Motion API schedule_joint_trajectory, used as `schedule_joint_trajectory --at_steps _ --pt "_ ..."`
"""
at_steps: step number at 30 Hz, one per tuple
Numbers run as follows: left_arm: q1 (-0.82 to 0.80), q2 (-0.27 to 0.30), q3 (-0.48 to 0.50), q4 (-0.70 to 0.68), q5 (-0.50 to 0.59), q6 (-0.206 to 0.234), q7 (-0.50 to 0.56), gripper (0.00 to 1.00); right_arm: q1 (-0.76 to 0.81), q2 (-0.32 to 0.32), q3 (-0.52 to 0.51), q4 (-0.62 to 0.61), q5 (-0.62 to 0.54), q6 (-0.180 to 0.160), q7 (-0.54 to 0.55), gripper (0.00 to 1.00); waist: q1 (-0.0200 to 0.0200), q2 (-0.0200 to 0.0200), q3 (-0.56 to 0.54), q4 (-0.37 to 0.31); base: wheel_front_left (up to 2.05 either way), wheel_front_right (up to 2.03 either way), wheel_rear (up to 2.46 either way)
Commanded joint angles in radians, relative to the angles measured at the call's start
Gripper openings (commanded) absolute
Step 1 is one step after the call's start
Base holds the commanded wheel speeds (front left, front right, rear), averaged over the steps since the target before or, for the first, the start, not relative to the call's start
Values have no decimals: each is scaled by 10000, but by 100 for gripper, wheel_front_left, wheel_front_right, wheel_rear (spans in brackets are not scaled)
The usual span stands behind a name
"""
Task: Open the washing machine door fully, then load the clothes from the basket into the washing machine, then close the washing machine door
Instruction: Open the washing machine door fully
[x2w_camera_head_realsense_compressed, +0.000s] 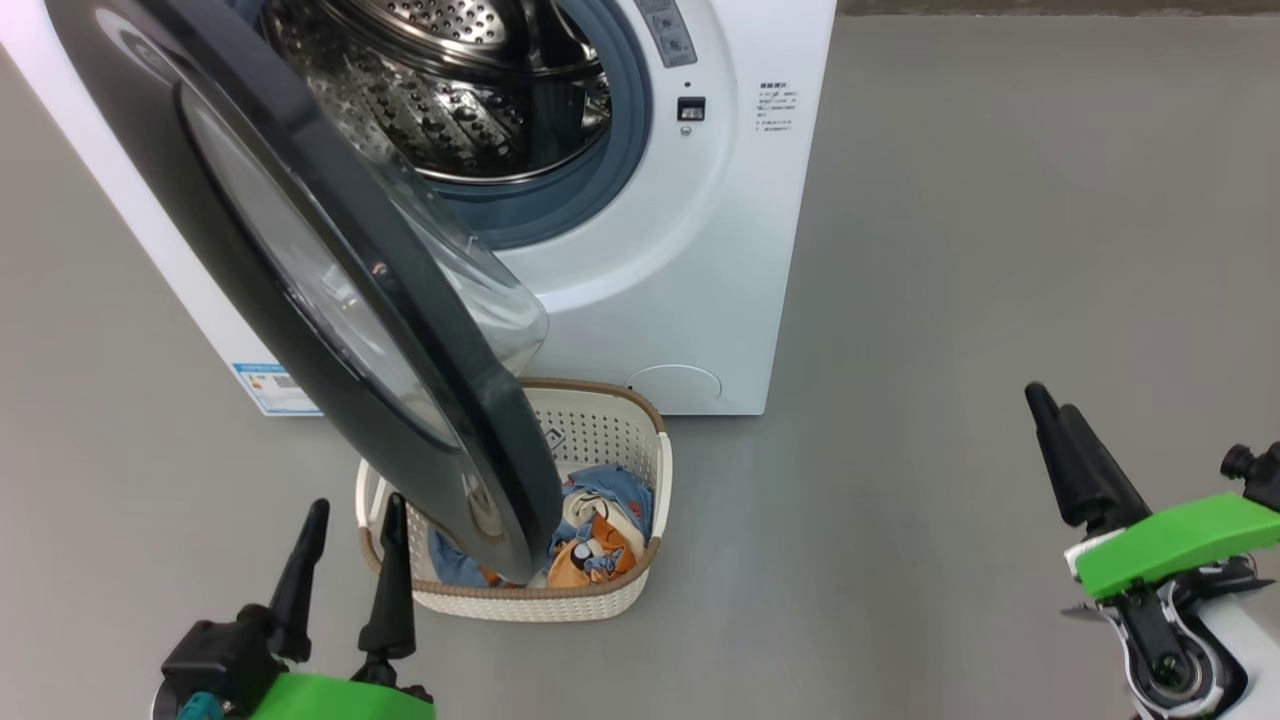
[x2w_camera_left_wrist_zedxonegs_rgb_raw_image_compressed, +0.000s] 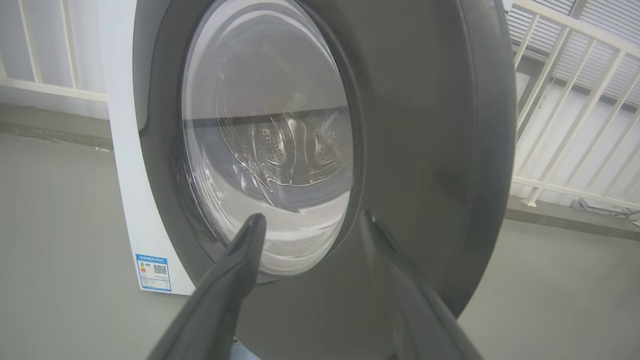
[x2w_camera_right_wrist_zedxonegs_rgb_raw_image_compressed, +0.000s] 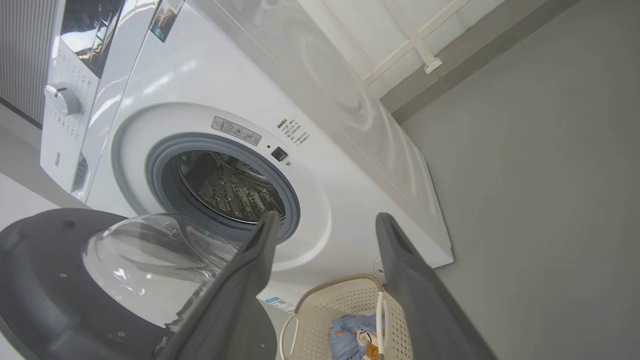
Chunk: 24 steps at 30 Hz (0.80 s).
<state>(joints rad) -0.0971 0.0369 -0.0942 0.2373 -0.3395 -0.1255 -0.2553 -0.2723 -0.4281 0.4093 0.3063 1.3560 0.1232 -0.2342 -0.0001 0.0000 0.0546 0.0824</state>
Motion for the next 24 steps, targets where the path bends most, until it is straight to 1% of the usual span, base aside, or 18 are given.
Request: schedule_joint_trajectory --at_steps 1,4,5,7,9,13,24 --pt "-33 133 368 -151 97 -47 -65 100 158 -337 201 -105 -381 75 -228 100 1 0 -49 -43 0 0 0" --pt "31 133 458 -174 107 -49 -65 100 274 -234 -127 -65 -1439 75 -269 100 1 0 -83 -115 0 0 0" --pt "31 133 458 -174 107 -49 -65 100 274 -234 -127 -65 -1439 75 -269 100 1 0 -83 -115 0 0 0" --pt "45 133 470 -191 107 -50 -65 100 412 -83 -318 -81 -1988 75 -271 100 1 0 -85 -137 0 0 0" --pt "48 133 466 -203 111 -50 -65 100 521 -57 -390 -61 -2771 75 -272 100 1 0 -76 -148 0 0 0" --pt "27 133 472 -214 118 -50 -65 100 659 151 -618 -122 -3979 75 -273 100 1 0 -29 -170 0 0 0" --pt "-29 133 453 -204 135 -51 -65 100 1020 703 -1826 -411 -6677 75 -274 100 1 0 80 -136 0 0 0"
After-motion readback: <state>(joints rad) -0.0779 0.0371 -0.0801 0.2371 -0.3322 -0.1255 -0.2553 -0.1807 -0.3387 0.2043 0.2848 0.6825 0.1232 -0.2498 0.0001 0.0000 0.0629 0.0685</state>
